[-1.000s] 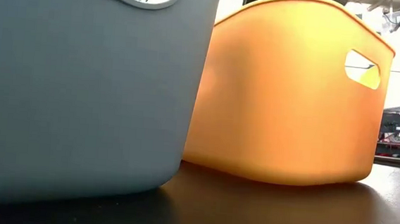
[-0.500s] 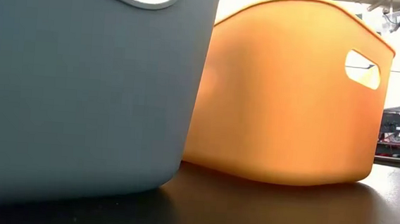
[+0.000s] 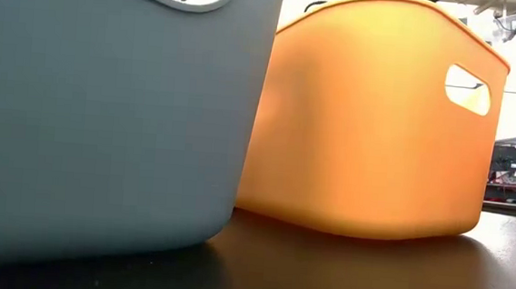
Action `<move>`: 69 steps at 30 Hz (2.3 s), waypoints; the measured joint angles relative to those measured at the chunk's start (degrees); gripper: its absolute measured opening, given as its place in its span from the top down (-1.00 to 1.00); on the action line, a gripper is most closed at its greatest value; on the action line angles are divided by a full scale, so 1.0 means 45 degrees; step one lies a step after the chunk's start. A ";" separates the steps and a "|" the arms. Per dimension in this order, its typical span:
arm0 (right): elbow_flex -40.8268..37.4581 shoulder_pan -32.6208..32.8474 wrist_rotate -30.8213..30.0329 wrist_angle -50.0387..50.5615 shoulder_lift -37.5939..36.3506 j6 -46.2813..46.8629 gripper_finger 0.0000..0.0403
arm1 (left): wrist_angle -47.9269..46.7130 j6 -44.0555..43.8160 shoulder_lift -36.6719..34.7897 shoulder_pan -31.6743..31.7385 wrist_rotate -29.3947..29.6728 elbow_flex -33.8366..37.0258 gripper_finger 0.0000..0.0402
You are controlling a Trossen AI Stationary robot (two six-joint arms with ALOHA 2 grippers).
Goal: Sort candy
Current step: Move the blue bin to the middle left
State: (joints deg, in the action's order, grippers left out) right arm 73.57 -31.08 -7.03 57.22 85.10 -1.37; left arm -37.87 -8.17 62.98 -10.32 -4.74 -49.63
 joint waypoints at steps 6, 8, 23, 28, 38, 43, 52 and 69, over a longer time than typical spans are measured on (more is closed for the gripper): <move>0.0026 -0.0928 0.0459 0.0477 0.0430 0.0100 -0.42 | 0.0885 0.0256 0.0433 -0.0892 -0.0461 -0.0005 -0.19; 0.0013 -0.1381 0.0613 0.0906 0.0686 0.0272 -0.42 | 0.1148 -0.0107 0.0701 -0.0906 -0.0499 -0.0010 -0.19; 0.0013 -0.1317 0.0618 0.0001 0.1161 -0.0147 -0.42 | 0.1918 -0.2321 0.2828 -0.1068 -0.1251 -0.0011 -0.19; 0.0013 -0.1245 0.0618 -0.0104 0.1161 -0.0324 -0.42 | 0.0856 -0.2254 0.2623 -0.0833 -0.1212 -0.0567 -0.19; 0.0013 -0.1231 0.0618 -0.0248 0.1161 -0.0421 -0.42 | 0.1296 -0.3031 0.1851 -0.1113 -0.1217 -0.1054 -0.19; 0.0018 -0.1182 0.0613 -0.0373 0.1161 -0.0484 -0.42 | 0.1186 -0.3563 0.2501 -0.1149 -0.1314 -0.1039 -0.19; 0.0018 -0.1172 0.0613 -0.0493 0.1161 -0.0475 -0.42 | 0.1595 -0.3850 0.2680 -0.1208 -0.1393 -0.1035 -0.19; 0.0018 -0.1172 0.0603 -0.0620 0.1161 -0.0470 -0.42 | 0.0115 -0.4905 0.4266 -0.0690 -0.0440 -0.1030 0.21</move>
State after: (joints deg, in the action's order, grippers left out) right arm 73.65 -36.36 -4.32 54.43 90.32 -3.49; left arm -37.35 -30.24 82.18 -13.42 -6.72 -54.26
